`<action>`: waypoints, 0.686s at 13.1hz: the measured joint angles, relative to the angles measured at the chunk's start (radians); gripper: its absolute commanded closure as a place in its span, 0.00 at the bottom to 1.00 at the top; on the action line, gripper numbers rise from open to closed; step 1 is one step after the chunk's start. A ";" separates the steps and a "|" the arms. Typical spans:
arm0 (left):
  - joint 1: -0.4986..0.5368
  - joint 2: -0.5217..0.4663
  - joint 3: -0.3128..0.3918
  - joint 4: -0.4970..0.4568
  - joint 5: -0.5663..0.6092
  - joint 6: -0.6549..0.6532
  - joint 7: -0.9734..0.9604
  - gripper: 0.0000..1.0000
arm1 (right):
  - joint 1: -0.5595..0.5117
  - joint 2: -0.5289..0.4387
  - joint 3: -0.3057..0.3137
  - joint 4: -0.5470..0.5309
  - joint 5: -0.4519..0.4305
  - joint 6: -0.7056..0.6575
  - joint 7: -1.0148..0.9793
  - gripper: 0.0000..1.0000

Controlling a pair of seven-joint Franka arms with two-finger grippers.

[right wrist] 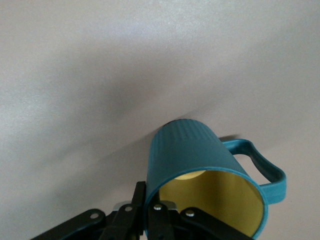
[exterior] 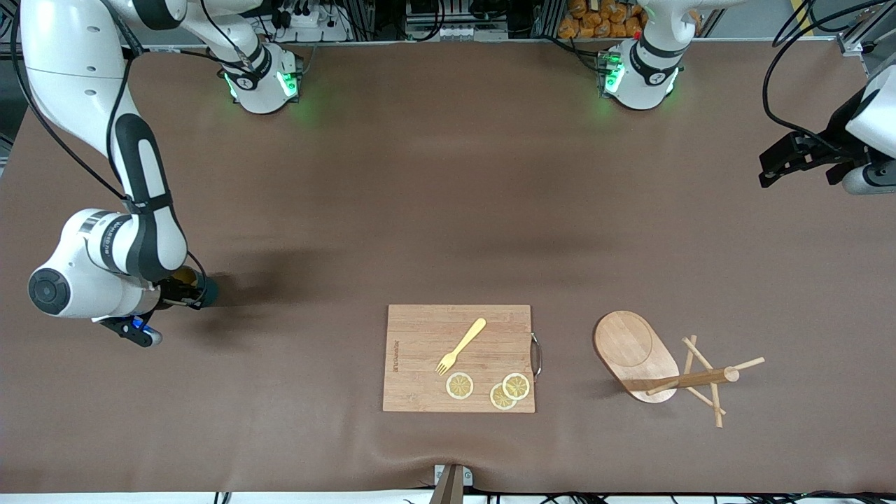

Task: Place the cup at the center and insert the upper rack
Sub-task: 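Lift the mug and carry it toward the table center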

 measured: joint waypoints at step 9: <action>0.003 0.000 0.007 0.004 0.000 0.000 -0.005 0.00 | 0.221 -0.288 0.016 0.044 0.016 -0.245 0.281 1.00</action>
